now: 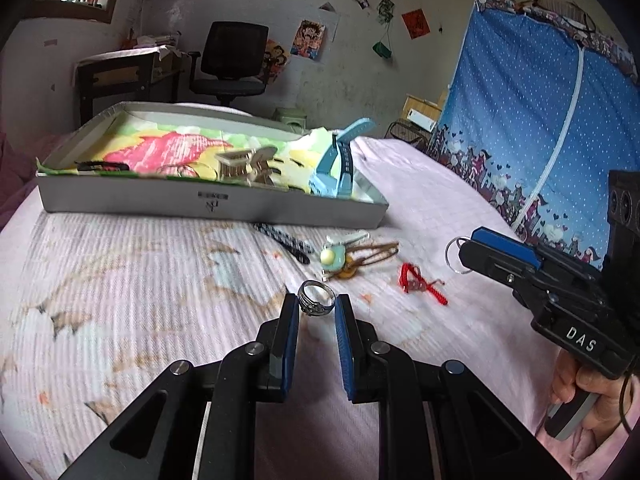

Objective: Organize jewelry
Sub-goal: 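Carry the ring in the left tool while the right tool carries its rings over the tray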

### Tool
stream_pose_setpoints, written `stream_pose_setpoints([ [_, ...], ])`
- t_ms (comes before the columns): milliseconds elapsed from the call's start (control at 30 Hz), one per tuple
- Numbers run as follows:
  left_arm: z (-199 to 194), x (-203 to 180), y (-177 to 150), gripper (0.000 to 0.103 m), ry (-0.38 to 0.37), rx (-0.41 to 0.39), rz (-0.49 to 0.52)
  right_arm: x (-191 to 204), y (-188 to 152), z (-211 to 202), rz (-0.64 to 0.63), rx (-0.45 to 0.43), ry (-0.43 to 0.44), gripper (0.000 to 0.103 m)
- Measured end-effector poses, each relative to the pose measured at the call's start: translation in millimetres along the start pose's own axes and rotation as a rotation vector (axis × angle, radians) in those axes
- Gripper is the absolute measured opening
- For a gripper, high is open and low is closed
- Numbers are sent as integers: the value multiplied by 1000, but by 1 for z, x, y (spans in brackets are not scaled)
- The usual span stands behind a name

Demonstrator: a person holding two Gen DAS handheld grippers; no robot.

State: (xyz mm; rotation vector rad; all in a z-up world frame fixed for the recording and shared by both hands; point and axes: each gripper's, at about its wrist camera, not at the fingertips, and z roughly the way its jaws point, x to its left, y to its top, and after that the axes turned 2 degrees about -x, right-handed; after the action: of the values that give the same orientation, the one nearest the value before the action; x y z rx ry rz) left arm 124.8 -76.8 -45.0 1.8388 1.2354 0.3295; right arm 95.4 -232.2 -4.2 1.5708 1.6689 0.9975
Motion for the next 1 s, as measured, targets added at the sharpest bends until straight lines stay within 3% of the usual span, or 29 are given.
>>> stream_pose_setpoints([
  [267, -10, 18, 46, 18, 49, -63, -1, 13, 29, 13, -32, -76, 22, 27],
  [467, -4, 49, 80, 17, 122, -80, -24, 22, 62, 52, -22, -99, 62, 27],
  [733, 27, 84, 109, 18, 181, -35, -51, 29, 77, 100, -17, -86, 61, 27],
  [1000, 56, 90, 106, 18, 238, 58, -68, 20, 67, 131, 32, 18, 56, 27],
])
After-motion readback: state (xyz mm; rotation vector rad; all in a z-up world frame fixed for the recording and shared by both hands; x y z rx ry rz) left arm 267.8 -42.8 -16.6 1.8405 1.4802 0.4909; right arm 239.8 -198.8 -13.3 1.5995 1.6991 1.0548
